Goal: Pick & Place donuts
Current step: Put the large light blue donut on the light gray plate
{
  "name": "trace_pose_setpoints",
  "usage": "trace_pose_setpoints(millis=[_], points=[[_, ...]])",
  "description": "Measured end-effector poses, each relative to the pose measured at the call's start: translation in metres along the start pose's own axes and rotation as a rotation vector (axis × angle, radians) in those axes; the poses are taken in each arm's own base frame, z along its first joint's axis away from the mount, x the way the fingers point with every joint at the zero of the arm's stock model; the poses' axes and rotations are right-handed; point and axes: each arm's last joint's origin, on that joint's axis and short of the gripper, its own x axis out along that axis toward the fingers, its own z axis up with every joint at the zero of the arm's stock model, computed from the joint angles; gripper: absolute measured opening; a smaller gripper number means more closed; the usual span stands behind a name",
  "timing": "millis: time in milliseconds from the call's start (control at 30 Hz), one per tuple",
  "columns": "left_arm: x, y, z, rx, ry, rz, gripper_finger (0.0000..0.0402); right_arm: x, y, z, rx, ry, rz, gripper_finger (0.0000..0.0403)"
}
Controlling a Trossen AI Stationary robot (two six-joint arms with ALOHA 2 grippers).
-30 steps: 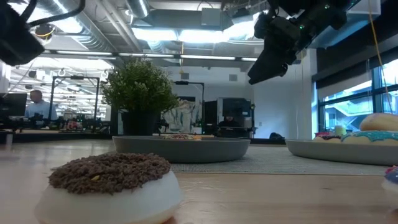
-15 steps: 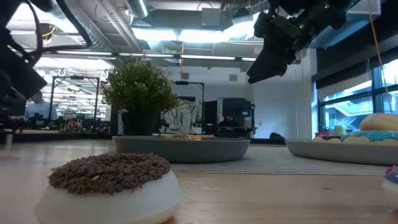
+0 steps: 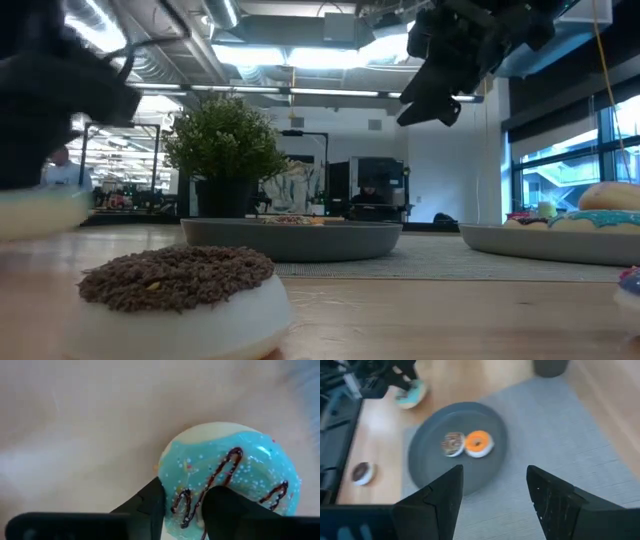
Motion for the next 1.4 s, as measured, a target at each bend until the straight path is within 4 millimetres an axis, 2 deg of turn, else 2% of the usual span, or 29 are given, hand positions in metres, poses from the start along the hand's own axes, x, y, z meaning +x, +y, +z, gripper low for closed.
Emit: trace_pose_setpoints(millis=[133, 267, 400, 567, 700, 900, 1067, 1167, 1400], points=[[-0.022, 0.003, 0.019, -0.051, -0.22, -0.109, 0.0095, 0.0, 0.001, 0.002, 0.007, -0.021, 0.007, 0.022], [-0.048, 0.008, 0.04, -0.104, -0.561, -0.238, 0.0091, 0.0, 0.003, 0.011, 0.005, -0.112, 0.032, 0.022], [-0.07, 0.004, 0.061, -0.098, -0.813, -0.334, 0.009, -0.001, 0.014, 0.017, -0.014, -0.203, 0.037, 0.022], [-0.086, -0.016, 0.091, 0.007, -1.01, -0.377, 0.009, -0.002, 0.038, 0.02, -0.121, -0.359, -0.139, 0.022], [-0.096, -0.029, 0.12, 0.009, -1.173, -0.372, 0.009, -0.005, 0.052, 0.02, -0.194, -0.452, -0.302, 0.022], [-0.121, -0.032, 0.158, -0.06, -1.328, -0.477, 0.009, -0.006, 0.062, 0.017, -0.205, -0.471, -0.333, 0.022], [-0.138, -0.029, 0.177, -0.09, -1.39, -0.649, 0.009, -0.011, 0.072, 0.025, -0.273, -0.572, -0.307, 0.022], [-0.141, -0.028, 0.182, -0.035, -1.401, -0.694, 0.009, -0.015, 0.074, 0.029, -0.288, -0.628, -0.335, 0.022], [-0.147, -0.027, 0.184, -0.03, -1.457, -0.692, 0.009, -0.021, 0.075, 0.036, -0.211, -0.731, -0.364, 0.0209]])
